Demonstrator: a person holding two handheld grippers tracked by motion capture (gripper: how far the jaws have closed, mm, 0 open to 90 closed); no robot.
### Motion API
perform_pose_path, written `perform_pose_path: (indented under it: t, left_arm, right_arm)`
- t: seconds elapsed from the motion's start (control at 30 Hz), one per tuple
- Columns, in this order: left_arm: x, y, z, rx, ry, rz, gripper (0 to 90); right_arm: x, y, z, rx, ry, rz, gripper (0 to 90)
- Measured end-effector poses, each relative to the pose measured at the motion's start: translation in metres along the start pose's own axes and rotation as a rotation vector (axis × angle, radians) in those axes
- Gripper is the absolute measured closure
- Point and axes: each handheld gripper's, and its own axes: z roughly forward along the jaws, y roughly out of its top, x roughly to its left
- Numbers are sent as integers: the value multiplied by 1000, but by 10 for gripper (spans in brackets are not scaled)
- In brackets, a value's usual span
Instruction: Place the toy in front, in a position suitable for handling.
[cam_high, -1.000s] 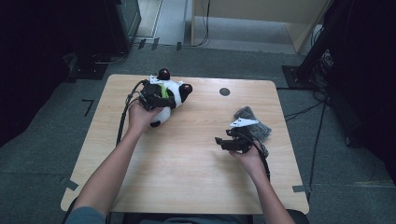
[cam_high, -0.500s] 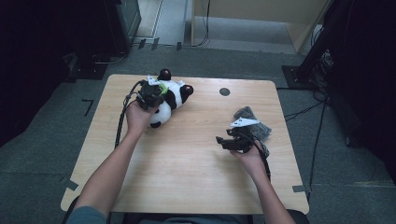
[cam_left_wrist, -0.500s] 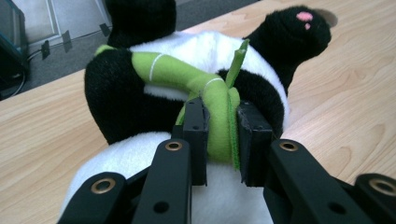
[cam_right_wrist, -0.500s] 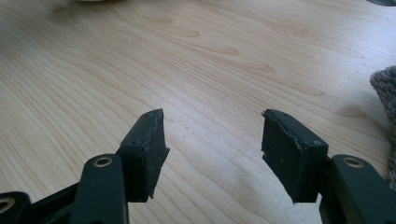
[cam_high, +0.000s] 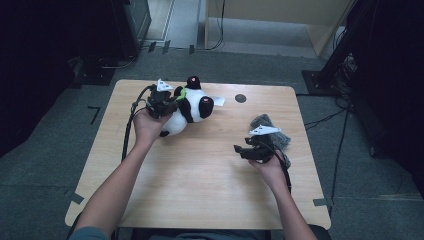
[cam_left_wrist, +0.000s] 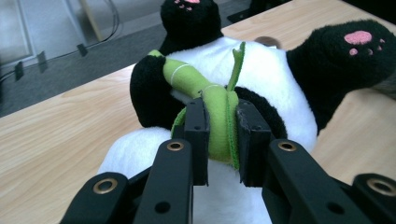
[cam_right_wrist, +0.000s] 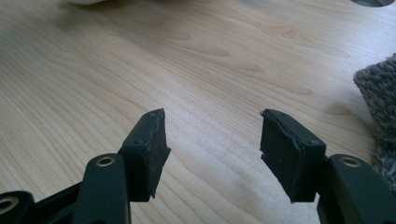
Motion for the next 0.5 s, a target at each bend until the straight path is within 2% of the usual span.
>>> perform_pose_path:
  t: [0.03, 0.1, 0.13, 0.2, 0.3, 0.5]
  left_arm:
    - [-6, 0, -6, -7, -24, 2, 780]
    - [-8, 0, -8, -10, -36, 2, 780]
    - [-14, 0, -13, -17, -63, 10, 780]
    - [-17, 0, -16, -23, -73, 14, 779]
    - [-29, -3, -28, -21, -115, 35, 779]
    - [-41, -12, -36, -12, -159, 34, 778]
  right_arm:
    - [-1, 0, -1, 1, -1, 4, 416]
    - [-2, 0, -1, -3, -4, 6, 416]
    - [-3, 0, -2, -2, -8, 8, 416]
    - [-3, 0, -2, -1, -8, 11, 416]
    - [-7, 0, -5, -8, -13, 24, 416]
    - [-12, -1, -7, -14, -16, 37, 415]
